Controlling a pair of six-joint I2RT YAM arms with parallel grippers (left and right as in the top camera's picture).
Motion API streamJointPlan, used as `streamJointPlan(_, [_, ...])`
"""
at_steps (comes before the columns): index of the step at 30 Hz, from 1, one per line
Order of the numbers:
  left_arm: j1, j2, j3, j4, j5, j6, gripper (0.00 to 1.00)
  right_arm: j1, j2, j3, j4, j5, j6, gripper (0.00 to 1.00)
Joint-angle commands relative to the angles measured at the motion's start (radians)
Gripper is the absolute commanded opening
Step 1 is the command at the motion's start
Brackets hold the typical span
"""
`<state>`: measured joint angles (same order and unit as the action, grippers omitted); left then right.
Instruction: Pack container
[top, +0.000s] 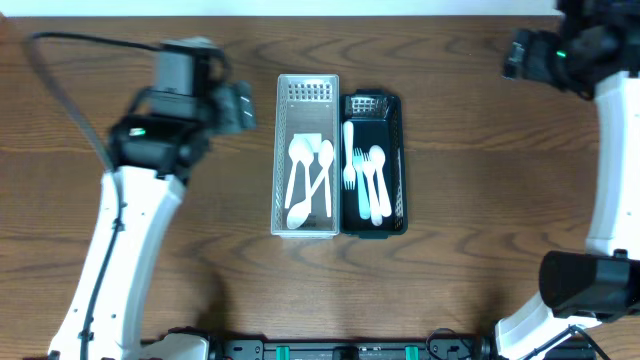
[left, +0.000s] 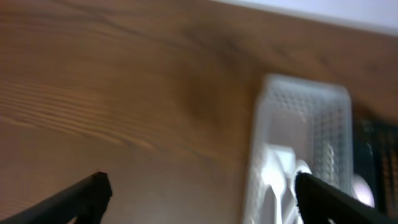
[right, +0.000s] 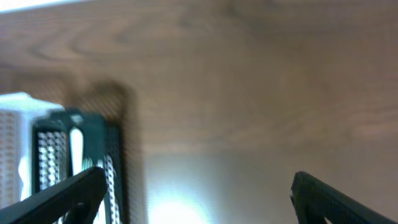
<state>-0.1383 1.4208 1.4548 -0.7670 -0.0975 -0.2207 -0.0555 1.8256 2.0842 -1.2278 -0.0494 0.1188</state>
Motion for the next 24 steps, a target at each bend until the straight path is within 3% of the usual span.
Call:
streamJointPlan(1, [0.061,0.019,0.003,0.015,-0.012,0.006,0.98,0.057,0.013,-0.045,0.095,0.06,-0.031,0.99])
streamJointPlan(8, [0.142,0.029,0.003,0.121,-0.013,0.032,0.98,0.075,0.027,-0.159,0.333,0.068,-0.042,0.99])
streamJointPlan(11, [0.155,0.028,0.003,0.105,-0.019,0.169,0.98,0.065,0.026,-0.159,0.305,0.068,-0.057,0.99])
streamJointPlan(15, [0.149,-0.005,-0.007,0.068,-0.027,0.137,0.98,0.038,0.014,-0.169,0.212,0.071,-0.073,0.99])
streamJointPlan(20, [0.13,-0.179,-0.135,0.114,-0.029,0.134,0.98,0.003,-0.085,-0.275,0.221,0.067,-0.064,0.99])
streamJointPlan(24, [0.097,-0.411,-0.319,0.2,-0.029,0.134,0.98,-0.002,-0.29,-0.506,0.338,0.068,-0.045,0.99])
